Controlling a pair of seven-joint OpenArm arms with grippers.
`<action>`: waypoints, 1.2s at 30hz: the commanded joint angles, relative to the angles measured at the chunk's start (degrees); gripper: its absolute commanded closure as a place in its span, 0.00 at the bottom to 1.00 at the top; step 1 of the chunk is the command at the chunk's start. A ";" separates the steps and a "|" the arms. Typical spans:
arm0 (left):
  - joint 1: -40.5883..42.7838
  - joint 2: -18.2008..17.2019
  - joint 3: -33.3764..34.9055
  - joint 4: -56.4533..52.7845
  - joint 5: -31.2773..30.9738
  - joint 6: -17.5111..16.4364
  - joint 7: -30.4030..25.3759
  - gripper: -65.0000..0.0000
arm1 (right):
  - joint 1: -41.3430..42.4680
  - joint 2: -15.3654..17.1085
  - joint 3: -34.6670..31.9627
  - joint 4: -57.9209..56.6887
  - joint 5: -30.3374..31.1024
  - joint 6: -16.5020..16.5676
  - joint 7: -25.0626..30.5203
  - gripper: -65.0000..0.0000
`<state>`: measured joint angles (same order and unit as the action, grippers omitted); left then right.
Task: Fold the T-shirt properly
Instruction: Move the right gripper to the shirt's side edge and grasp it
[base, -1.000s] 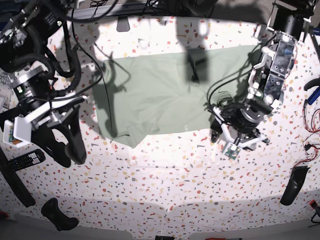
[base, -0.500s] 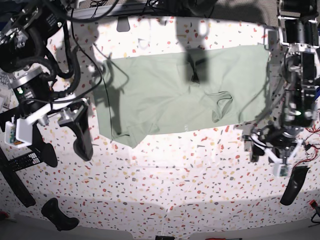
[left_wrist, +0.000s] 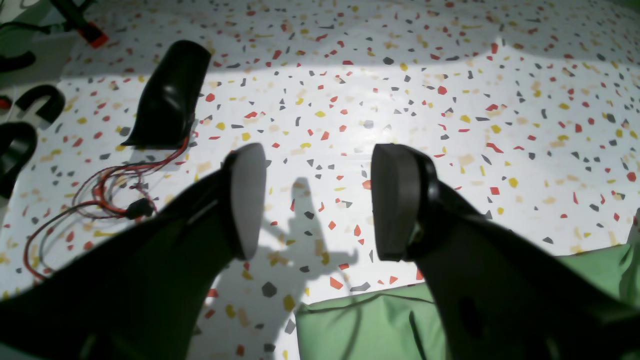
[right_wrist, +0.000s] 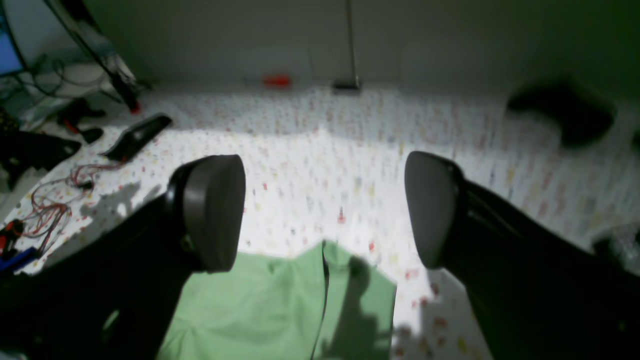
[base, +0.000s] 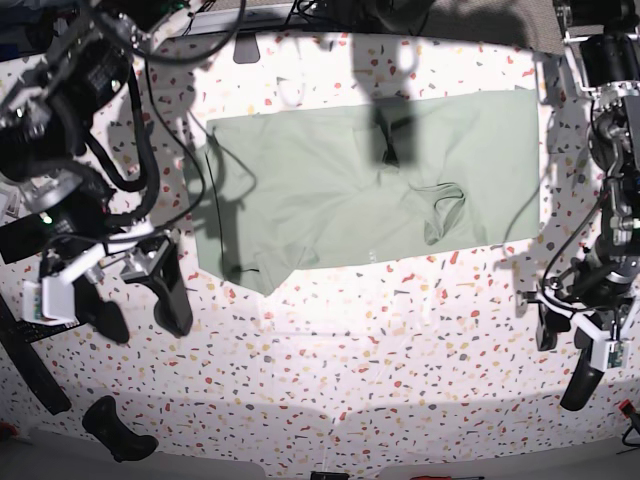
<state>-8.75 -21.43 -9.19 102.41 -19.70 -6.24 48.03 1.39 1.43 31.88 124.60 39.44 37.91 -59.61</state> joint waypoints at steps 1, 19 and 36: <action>-1.25 -0.52 -0.37 1.60 -0.35 -0.07 -1.18 0.53 | 0.81 0.31 -0.02 -0.61 1.42 0.15 1.66 0.28; -0.90 -0.52 -0.37 3.43 -0.39 -1.09 1.73 0.53 | 4.11 2.40 -3.13 -20.33 -7.91 0.20 -0.24 0.28; -0.79 -0.52 -0.37 3.43 -0.35 -1.11 3.19 0.53 | 9.79 6.43 -13.18 -42.34 -14.64 -4.13 -5.25 0.28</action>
<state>-8.29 -21.43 -9.19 104.75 -19.70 -7.55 52.58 10.22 7.18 18.65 81.36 24.01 33.78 -65.49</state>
